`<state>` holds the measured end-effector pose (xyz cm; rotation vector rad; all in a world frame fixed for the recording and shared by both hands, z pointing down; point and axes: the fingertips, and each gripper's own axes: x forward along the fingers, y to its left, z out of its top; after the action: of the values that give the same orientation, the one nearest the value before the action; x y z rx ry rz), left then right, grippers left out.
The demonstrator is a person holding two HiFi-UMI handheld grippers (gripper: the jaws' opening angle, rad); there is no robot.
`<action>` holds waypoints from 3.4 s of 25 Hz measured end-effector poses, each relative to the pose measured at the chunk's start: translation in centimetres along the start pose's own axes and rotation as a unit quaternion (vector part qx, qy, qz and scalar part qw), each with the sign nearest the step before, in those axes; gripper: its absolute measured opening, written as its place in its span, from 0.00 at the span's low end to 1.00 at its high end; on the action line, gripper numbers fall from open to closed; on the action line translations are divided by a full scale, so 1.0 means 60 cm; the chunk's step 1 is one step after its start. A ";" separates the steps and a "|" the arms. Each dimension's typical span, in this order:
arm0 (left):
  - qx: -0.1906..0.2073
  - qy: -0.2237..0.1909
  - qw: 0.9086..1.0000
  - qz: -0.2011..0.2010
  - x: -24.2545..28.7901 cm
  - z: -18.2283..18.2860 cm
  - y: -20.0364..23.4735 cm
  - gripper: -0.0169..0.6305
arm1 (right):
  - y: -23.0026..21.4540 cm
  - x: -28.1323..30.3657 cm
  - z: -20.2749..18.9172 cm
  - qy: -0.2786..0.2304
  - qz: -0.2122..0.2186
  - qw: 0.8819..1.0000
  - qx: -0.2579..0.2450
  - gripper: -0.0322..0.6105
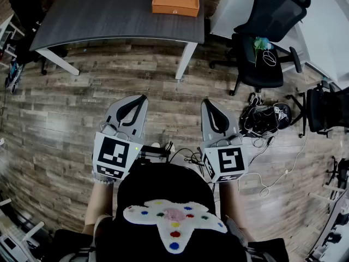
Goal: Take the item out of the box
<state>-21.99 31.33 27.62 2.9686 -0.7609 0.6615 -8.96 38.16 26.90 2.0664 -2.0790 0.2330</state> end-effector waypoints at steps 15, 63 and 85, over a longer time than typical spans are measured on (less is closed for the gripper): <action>-0.004 -0.002 1.000 0.014 0.004 0.012 -0.018 0.03 | -0.022 -0.007 -0.001 -0.008 0.007 1.000 0.003 0.06; -0.001 -0.030 0.999 -0.031 0.447 0.151 0.380 0.03 | -0.228 0.538 0.111 0.006 -0.020 1.000 0.002 0.06; -0.031 -0.019 0.999 -0.003 0.556 0.166 0.444 0.03 | -0.272 0.695 0.092 0.052 0.041 0.998 0.018 0.19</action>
<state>-3.86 -8.53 29.39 2.9337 -0.7595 0.5718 7.09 -3.72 31.55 1.9460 -2.1140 0.3839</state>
